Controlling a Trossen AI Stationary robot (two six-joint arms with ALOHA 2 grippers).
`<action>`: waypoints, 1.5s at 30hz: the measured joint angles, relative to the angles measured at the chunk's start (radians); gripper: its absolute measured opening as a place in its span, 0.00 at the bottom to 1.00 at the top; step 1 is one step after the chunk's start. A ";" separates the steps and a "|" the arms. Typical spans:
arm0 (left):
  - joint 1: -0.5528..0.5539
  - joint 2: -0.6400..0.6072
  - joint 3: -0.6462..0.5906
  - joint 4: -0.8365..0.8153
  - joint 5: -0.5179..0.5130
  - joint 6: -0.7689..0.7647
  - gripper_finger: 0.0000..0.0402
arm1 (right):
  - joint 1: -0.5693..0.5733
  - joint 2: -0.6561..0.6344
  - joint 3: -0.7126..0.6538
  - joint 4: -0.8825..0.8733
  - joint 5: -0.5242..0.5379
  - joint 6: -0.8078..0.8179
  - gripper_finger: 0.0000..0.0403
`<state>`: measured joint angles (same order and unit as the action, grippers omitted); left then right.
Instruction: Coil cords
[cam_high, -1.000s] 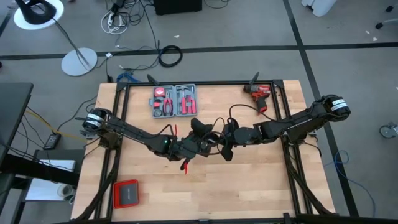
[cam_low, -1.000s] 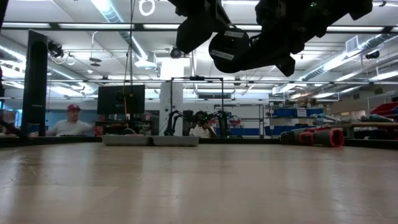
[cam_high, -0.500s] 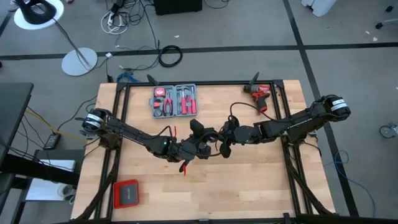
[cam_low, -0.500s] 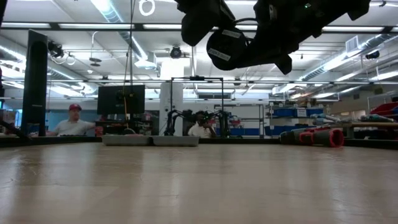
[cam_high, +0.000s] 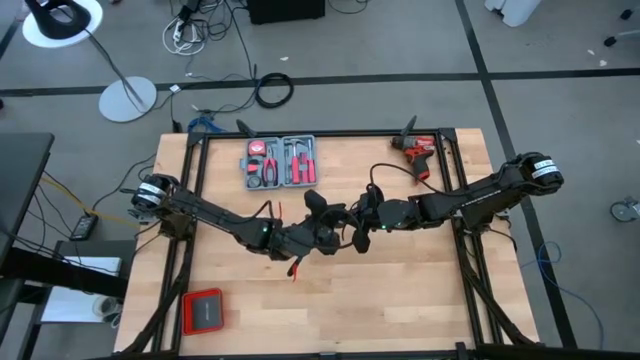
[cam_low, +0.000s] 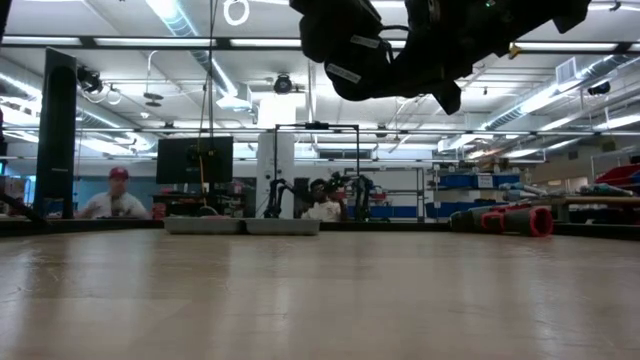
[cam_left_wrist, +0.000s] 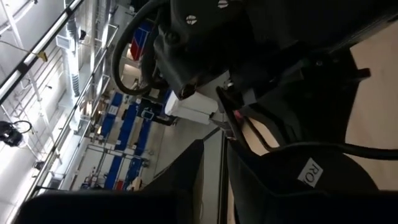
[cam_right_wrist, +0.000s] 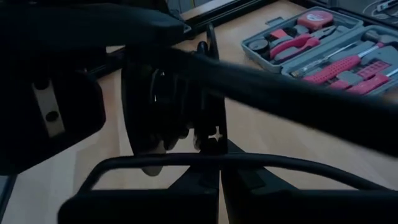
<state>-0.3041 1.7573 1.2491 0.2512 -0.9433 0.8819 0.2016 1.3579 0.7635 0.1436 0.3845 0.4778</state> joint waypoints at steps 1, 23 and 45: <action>0.002 0.000 0.000 0.000 0.000 -0.003 0.19 | 0.000 0.000 0.000 0.002 0.000 0.000 0.00; -0.020 0.024 -0.005 -0.059 0.039 -0.159 0.19 | -0.022 -0.006 0.005 0.048 0.108 -0.047 0.00; -0.077 0.020 -0.004 -0.044 -0.157 -0.103 0.19 | -0.031 -0.003 0.046 -0.016 0.091 -0.074 0.00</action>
<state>-0.3813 1.7775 1.2453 0.2073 -1.1001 0.7791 0.1703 1.3544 0.8097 0.1274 0.4759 0.4039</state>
